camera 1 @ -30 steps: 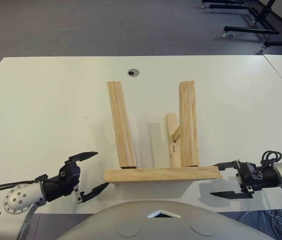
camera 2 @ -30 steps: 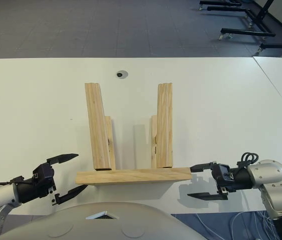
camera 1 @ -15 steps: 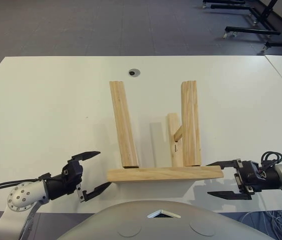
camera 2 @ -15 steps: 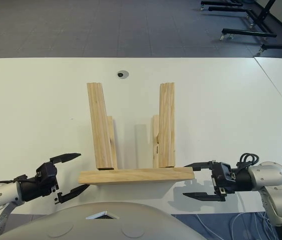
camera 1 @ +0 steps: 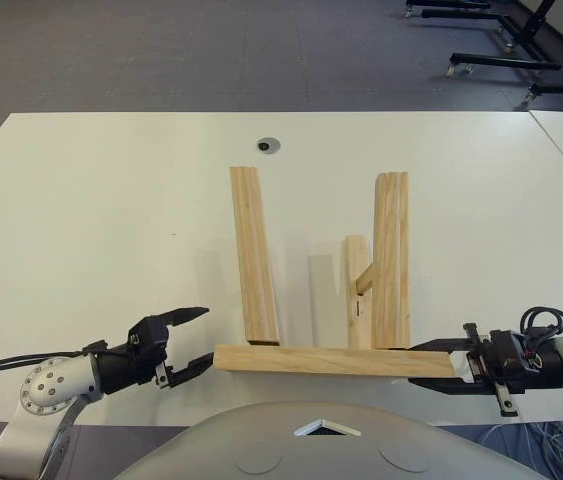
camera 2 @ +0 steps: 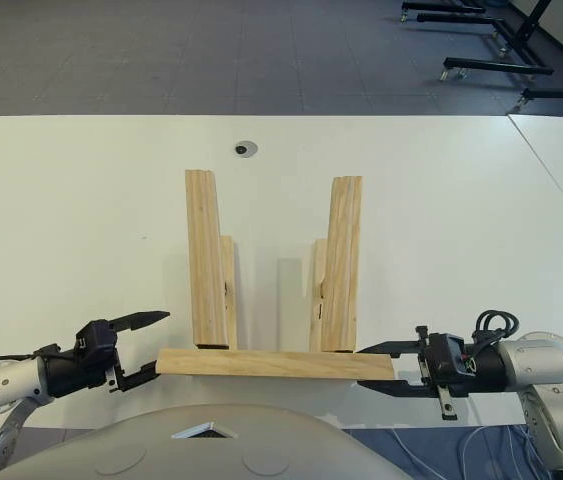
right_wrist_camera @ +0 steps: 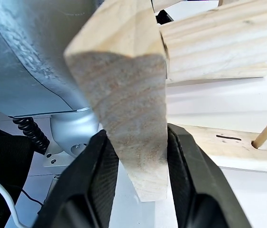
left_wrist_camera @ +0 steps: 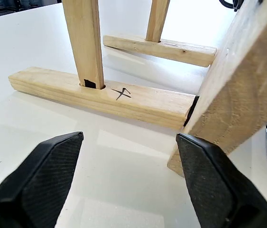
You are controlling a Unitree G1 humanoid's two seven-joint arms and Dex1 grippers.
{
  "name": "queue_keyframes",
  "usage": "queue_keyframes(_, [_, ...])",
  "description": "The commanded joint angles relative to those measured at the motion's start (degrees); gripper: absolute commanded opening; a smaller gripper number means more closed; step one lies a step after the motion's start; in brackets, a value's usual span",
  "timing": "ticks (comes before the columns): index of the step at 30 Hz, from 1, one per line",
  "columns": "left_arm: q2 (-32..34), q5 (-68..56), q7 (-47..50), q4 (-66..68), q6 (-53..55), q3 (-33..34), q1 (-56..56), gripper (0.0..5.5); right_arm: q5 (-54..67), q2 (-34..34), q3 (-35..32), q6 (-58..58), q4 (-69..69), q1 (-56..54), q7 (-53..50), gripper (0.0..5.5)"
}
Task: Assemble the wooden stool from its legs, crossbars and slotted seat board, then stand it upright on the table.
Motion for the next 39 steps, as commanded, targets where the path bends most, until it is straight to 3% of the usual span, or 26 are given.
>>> queue_keyframes(1, [2.5,-10.6,-1.3,-2.0,7.8,4.3,-3.1,2.85,2.0,-0.4,-0.7,1.3,-3.2,1.9,1.4,1.37])
queue_keyframes(7, [10.2,-24.1,-6.8,-4.6,19.9,12.2,-5.7,1.74,8.0,-3.8,-2.2,12.9,-5.9,3.9,1.7,1.37])
queue_keyframes(12, [11.0,-27.5,-6.7,-4.5,23.1,17.6,-6.4,0.76,15.0,-6.7,-6.6,21.9,-6.3,1.5,2.1,1.37])
queue_keyframes(17, [6.8,-28.0,1.6,4.6,21.4,26.9,-13.7,0.74,21.4,-10.9,-9.2,34.4,-6.2,-0.9,3.4,1.37])
queue_keyframes(21, [1.8,-26.1,3.7,7.6,18.7,27.6,-13.7,0.74,26.5,-14.0,-10.2,45.5,-4.2,-3.4,2.0,1.37])
queue_keyframes(22, [0.4,-25.7,3.8,7.8,18.1,27.3,-13.1,0.74,31.2,-13.1,-5.8,51.4,-5.3,-11.8,-5.4,1.37])
queue_keyframes(23, [-0.9,-24.8,3.8,8.1,17.1,26.7,-12.5,0.74,37.0,-7.1,1.7,58.9,-5.7,-26.4,-18.5,1.37])
queue_keyframes(25, [-2.8,-23.7,3.9,8.8,16.0,26.0,-11.8,0.74,47.0,1.9,11.1,67.7,-3.8,-45.2,-38.8,1.37])
queue_keyframes(29, [-5.8,-22.6,4.2,10.9,14.3,25.5,-11.0,0.74,69.7,10.1,17.2,61.7,2.1,-56.0,-70.8,1.35])
queue_keyframes(33, [-7.5,-21.3,3.6,12.7,13.1,24.4,-10.5,0.74,78.4,17.8,16.5,55.9,0.6,-58.9,-86.3,1.35])
queue_keyframes(39, [-9.2,-19.4,3.4,16.1,11.0,22.9,-11.6,0.74,78.4,38.2,7.3,48.1,-0.8,-61.4,-109.3,1.32])
